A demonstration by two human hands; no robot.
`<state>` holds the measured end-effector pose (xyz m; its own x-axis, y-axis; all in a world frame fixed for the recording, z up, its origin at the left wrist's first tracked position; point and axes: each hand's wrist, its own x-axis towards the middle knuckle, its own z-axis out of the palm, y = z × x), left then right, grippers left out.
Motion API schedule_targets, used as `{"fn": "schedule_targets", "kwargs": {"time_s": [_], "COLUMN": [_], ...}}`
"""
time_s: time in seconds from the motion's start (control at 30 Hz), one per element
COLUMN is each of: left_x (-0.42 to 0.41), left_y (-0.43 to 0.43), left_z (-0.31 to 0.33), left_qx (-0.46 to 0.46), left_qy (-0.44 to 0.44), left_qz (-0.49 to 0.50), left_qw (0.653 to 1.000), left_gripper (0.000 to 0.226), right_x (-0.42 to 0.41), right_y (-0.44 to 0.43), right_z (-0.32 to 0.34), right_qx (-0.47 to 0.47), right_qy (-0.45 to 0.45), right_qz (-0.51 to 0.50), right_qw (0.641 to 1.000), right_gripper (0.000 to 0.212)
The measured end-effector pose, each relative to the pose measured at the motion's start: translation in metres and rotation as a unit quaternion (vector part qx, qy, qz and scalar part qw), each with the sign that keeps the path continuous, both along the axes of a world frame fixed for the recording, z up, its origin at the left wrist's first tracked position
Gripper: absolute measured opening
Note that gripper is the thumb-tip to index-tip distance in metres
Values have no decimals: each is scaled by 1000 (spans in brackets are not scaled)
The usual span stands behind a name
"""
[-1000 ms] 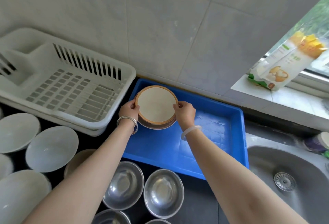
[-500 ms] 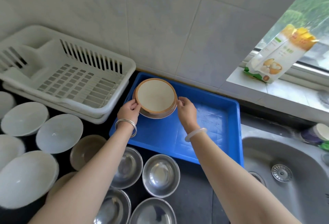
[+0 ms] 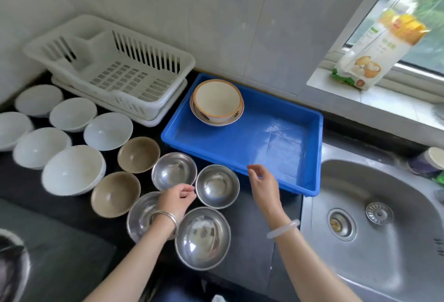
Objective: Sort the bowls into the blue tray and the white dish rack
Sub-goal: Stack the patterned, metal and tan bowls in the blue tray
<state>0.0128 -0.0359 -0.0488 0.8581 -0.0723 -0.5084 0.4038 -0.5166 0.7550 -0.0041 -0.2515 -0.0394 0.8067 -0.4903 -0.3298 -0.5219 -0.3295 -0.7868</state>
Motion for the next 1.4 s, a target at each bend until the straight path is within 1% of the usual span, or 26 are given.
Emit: {"fn": "schedule_targets", "kwargs": {"time_s": [0.17,0.27,0.33,0.4,0.57,0.7,0.77,0.9,1.03,1.13,1.27,1.4], "left_x": [-24,-25,-24,-23,-22,-23,-21,-16,-11,-9,-9,-12], "left_y": [2,2,3,3,3,1,-2,-14,-27,-32,-31,-26], "left_z": [-8,-12,-14,-15,-17,-18,-18,-20,-23,-27,-29,-33], "left_qx": [39,68,85,99,128,137,137,95,48,13,-93,-137], "left_qy": [18,-7,-14,-15,-30,-38,-41,-39,-26,-17,67,108], "left_qz": [-47,-78,-84,-85,-87,-87,-86,-72,-40,-8,51,34], "left_qw": [998,995,993,991,988,986,986,992,998,1000,992,984], "left_gripper": [33,32,32,30,24,22,20,17,15,13,20,29], "right_x": [-25,-21,-18,-16,-22,-32,-37,-47,-58,-65,-71,-75], "right_y": [14,22,25,26,20,7,0,-14,-21,-18,-10,-2], "right_z": [-25,-33,-36,-36,-20,-3,3,13,12,9,5,1], "right_qx": [18,72,110,119,114,97,91,81,55,35,20,18], "right_qy": [82,102,105,104,89,92,78,54,62,74,77,85], "right_qz": [38,14,-4,-15,-50,-42,-45,-55,-56,-52,-62,-66], "right_qw": [996,992,988,987,988,990,992,994,995,995,995,994], "right_gripper": [29,25,16,12,19,22,25,25,17,17,18,18]}}
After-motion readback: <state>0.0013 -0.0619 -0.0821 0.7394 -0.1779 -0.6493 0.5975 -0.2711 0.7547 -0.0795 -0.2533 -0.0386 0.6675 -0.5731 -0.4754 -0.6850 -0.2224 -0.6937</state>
